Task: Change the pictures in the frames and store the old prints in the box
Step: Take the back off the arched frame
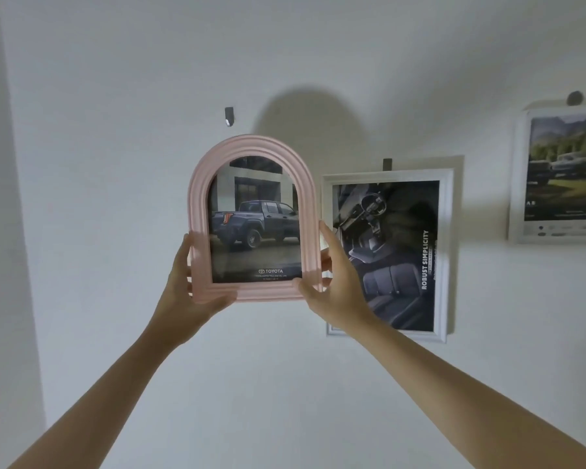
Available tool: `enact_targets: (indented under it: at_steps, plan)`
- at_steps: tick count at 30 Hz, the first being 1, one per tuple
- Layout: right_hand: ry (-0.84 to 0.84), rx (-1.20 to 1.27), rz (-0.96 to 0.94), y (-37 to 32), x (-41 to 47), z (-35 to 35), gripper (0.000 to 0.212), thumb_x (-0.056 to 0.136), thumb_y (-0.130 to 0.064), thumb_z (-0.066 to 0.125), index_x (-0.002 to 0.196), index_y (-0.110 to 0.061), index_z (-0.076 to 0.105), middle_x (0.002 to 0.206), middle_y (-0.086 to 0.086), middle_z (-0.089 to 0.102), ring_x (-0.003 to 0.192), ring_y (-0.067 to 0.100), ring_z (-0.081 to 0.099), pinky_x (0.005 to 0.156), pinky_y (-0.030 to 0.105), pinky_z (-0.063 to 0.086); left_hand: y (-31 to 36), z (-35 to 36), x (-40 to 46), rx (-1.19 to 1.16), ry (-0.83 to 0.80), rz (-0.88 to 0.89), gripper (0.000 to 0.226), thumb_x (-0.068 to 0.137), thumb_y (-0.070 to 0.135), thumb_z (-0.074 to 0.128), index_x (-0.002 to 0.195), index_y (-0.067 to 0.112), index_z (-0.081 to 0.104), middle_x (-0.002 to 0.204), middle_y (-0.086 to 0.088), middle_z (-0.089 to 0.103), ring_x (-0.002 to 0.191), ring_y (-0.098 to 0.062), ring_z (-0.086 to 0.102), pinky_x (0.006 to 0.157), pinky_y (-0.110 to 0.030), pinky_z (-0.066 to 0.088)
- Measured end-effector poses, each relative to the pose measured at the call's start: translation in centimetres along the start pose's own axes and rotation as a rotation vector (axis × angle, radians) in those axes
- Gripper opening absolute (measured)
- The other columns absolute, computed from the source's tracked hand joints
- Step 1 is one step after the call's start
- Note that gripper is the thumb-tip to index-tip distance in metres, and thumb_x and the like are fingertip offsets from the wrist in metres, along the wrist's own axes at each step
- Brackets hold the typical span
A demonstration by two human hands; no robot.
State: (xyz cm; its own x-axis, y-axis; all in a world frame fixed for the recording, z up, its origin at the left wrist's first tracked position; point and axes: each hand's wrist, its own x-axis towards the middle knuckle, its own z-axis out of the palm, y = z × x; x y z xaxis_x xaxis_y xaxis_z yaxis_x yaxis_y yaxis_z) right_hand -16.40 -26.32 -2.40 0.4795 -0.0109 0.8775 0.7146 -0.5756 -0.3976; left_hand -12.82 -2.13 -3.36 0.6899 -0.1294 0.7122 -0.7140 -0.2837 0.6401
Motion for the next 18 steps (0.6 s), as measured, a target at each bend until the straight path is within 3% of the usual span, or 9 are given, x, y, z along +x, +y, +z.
enact_targets:
  at_steps: [2,4,7,9,11,15,18]
  plan:
    - [-0.011,0.058,0.069,-0.6,-2.6,-1.0,0.083,0.078,-0.025,0.071,0.142,-0.036,0.020,0.138,-0.022,0.039,0.112,-0.006,0.049,0.084,0.010,0.049,0.6,1.0,-2.7,-0.026,-0.052,-0.050,0.104,0.069,0.019,0.080,0.133,0.055,0.006,0.124,0.002,0.047,0.093,-0.013,0.060,0.062,-0.010,0.051]
    - [-0.001,0.129,0.147,-1.1,-5.3,-2.0,0.080,0.080,-0.025,0.071,0.139,-0.045,0.022,0.143,-0.014,0.039,0.121,0.008,0.050,0.090,0.020,0.051,0.8,2.1,-5.2,-0.034,-0.116,-0.112,0.105,0.069,0.020,0.080,0.133,0.056,0.005,0.124,0.002,0.047,0.095,-0.013,0.059,0.064,-0.011,0.052]
    - [0.046,0.172,0.275,-1.7,-9.4,-3.7,0.071,0.083,-0.016,0.069,0.131,-0.049,0.028,0.130,-0.001,0.055,0.104,0.014,0.061,0.076,0.017,0.054,0.9,3.9,-9.0,-0.020,-0.208,-0.204,0.107,0.068,0.023,0.080,0.140,0.049,0.005,0.122,0.007,0.049,0.097,-0.010,0.058,0.066,-0.014,0.051]
    - [0.090,0.214,0.363,-2.2,-12.0,-4.9,0.061,0.086,-0.011,0.064,0.129,-0.045,0.036,0.101,0.011,0.067,0.079,0.016,0.065,0.062,0.021,0.054,1.0,5.1,-11.4,-0.014,-0.289,-0.272,0.108,0.067,0.029,0.081,0.143,0.046,0.005,0.120,0.011,0.051,0.098,-0.007,0.058,0.068,-0.013,0.050]
    - [0.145,0.220,0.422,-2.8,-14.7,-6.1,0.052,0.089,-0.008,0.060,0.128,-0.038,0.045,0.072,0.018,0.062,0.054,0.019,0.052,0.048,0.027,0.043,1.0,6.4,-13.7,0.030,-0.398,-0.323,0.108,0.065,0.037,0.080,0.144,0.043,0.005,0.126,0.010,0.049,0.104,-0.007,0.056,0.074,-0.013,0.050]
    - [0.178,0.186,0.507,-3.7,-20.7,-7.5,0.042,0.089,-0.004,0.058,0.126,-0.025,0.055,0.057,0.001,0.057,0.046,0.007,0.044,0.045,0.018,0.038,2.4,9.3,-17.7,0.189,-0.550,-0.451,0.104,0.071,0.044,0.075,0.148,0.031,0.007,0.148,-0.002,0.029,0.131,-0.018,0.038,0.105,-0.033,0.037]
    - [0.145,0.122,0.539,-4.0,-25.2,-8.2,0.038,0.087,-0.004,0.059,0.117,-0.027,0.056,0.055,0.001,0.059,0.046,0.010,0.049,0.048,0.023,0.042,5.3,11.9,-20.0,0.125,-0.513,-0.407,0.083,0.077,0.042,0.070,0.143,0.033,0.021,0.147,0.002,0.032,0.128,-0.013,0.039,0.101,-0.027,0.037]
